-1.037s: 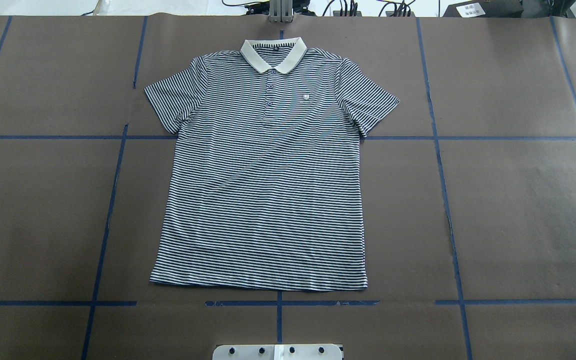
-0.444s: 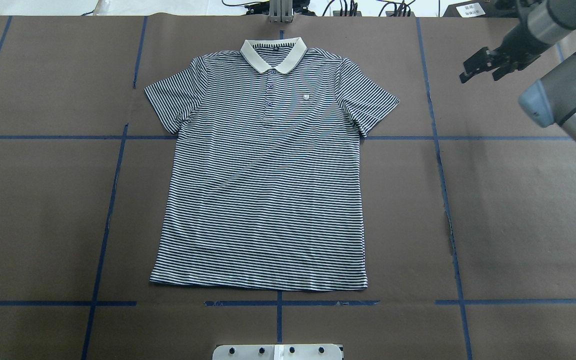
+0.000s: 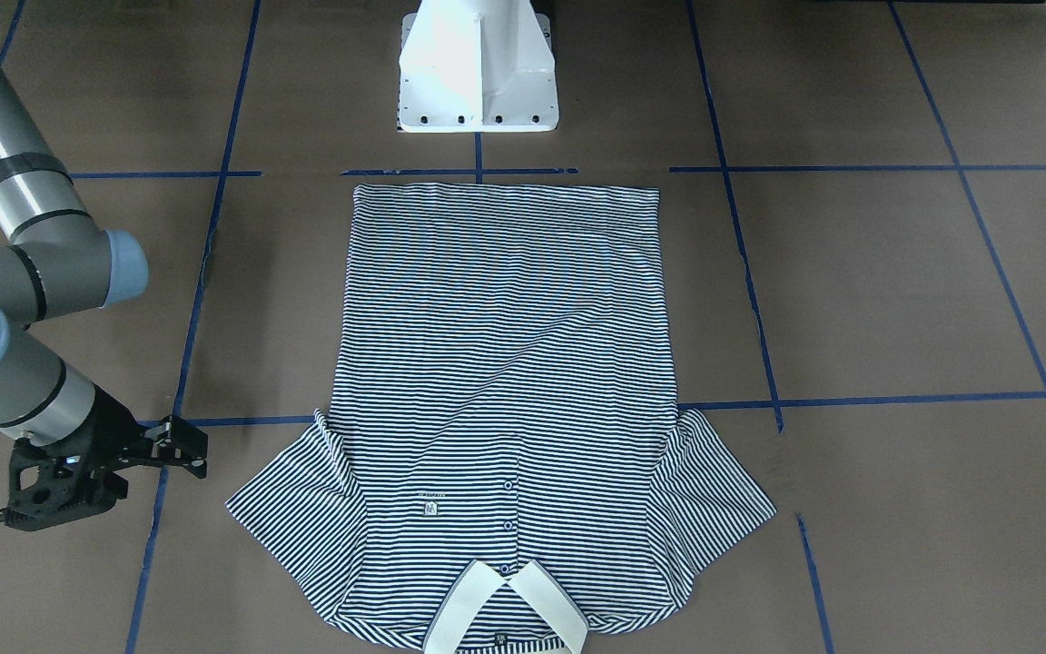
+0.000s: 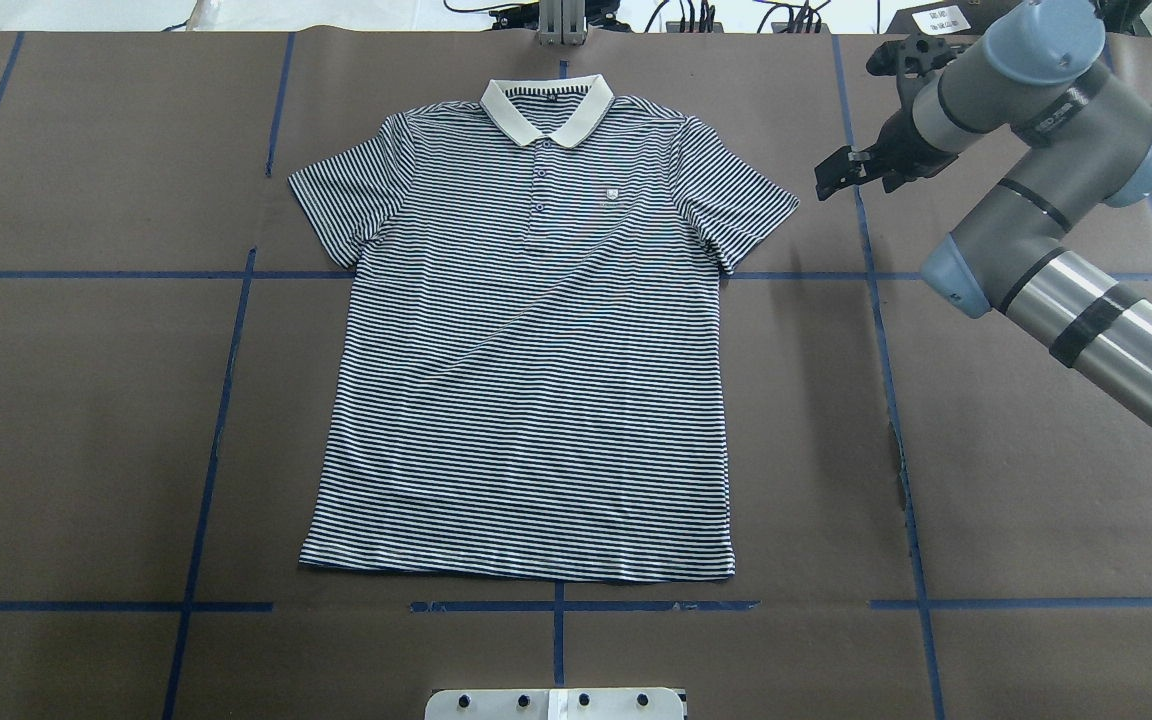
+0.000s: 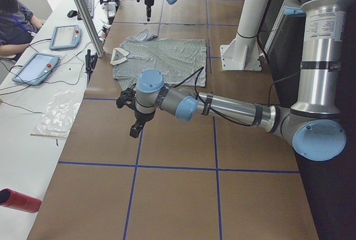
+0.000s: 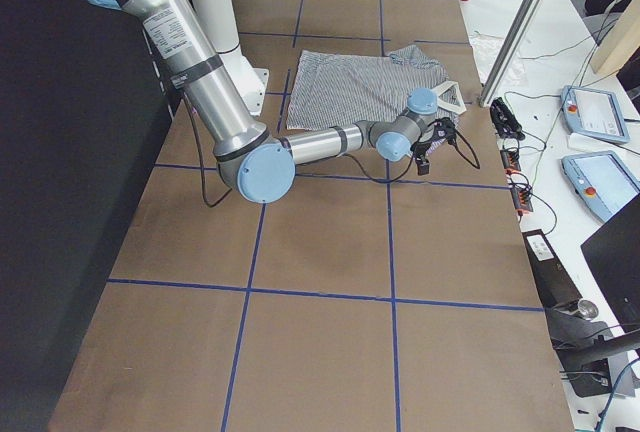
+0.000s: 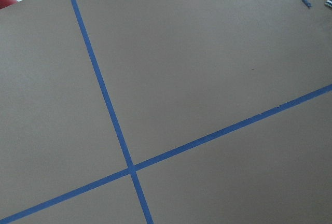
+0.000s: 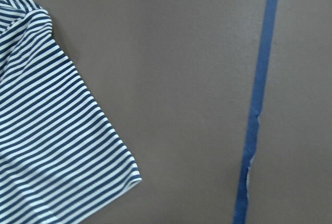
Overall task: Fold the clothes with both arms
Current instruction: 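Move the right gripper toward the sleeve nearest it on the striped polo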
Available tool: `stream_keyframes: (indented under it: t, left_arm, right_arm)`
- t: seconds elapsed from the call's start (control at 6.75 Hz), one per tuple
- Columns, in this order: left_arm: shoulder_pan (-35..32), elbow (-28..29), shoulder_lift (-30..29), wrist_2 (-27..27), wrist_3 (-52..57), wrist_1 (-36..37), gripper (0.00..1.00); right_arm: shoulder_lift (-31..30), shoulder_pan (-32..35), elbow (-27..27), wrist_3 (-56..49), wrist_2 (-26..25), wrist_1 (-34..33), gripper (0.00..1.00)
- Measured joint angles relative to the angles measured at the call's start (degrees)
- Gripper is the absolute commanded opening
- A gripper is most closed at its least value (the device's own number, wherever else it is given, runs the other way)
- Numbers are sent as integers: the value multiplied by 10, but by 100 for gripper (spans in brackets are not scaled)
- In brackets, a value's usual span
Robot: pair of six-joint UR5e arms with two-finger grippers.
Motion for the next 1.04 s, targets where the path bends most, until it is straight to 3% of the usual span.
stream_keyframes:
  t: [0.59,0.89,1.04]
  left_arm:
    - [0,-6,1,-12,-2,0,100]
    - [-1,-5,2,-31,-2,0,100]
    - [-1,-6,2,-34,-2,1,100]
  right_arm:
    - [72,-20,-85,9,-22,1,95]
    - [74,-37,-92,26,-25,1,94]
    - [73,-42,-92,30,-25,0,88]
